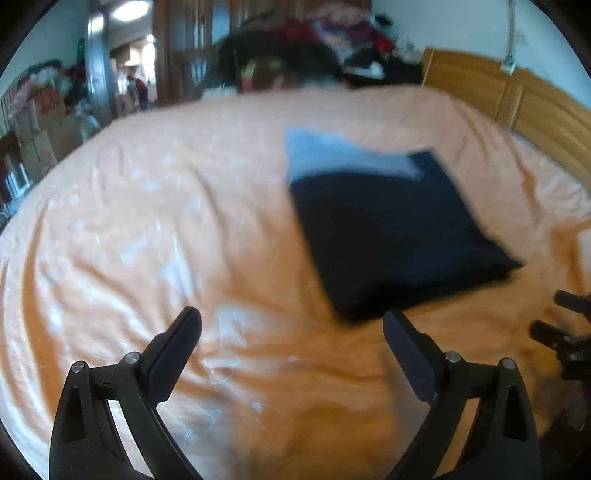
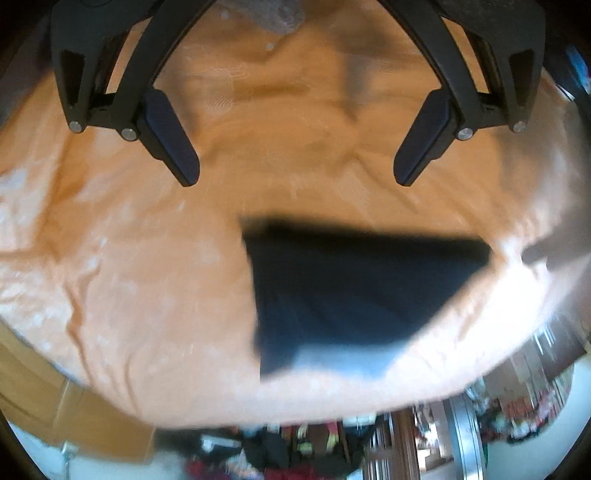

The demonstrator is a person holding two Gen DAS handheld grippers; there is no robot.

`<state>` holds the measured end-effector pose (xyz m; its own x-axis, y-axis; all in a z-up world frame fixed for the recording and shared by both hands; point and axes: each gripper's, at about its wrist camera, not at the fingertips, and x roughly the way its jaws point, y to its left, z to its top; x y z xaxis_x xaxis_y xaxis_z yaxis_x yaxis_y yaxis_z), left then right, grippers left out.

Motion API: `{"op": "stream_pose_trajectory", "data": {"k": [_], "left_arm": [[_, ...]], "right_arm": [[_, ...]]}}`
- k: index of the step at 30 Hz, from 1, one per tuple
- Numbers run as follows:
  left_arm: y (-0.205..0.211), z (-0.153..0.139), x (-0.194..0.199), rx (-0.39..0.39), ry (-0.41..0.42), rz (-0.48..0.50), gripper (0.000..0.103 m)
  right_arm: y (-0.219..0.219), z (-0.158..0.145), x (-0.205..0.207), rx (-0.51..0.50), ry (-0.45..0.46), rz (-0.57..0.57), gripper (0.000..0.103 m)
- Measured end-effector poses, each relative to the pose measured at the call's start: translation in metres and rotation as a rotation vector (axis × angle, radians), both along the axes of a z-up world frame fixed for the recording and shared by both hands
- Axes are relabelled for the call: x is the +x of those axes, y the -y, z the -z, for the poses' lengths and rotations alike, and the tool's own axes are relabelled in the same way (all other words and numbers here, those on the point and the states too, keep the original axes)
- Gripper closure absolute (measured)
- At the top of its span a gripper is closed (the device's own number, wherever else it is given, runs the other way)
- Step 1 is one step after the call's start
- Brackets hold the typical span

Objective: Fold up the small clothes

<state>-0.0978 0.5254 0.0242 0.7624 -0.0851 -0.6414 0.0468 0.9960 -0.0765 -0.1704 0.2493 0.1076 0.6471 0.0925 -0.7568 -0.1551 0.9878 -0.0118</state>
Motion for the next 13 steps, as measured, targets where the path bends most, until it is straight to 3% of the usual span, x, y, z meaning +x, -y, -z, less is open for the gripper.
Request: {"op": "stream_pose_trajectory", "data": {"k": [6,10,13], "left_arm": [[0.012,-0.076,-0.044,0.009,0.191,0.021,0.003],[0.015,-0.12,-0.067,-0.025,0.275,0.037,0.003],[0.017,-0.141,-0.078,-0.031,0.311,0.041,0.003]], "right_arm": [[-0.012,-0.101,-0.022,0.087,0.194,0.009,0.0],[-0.01,-0.126,-0.017,0.19,0.19,0.002,0.0],[-0.014,-0.134,-0.02,0.179,0.209,-0.005,0.001]]}}
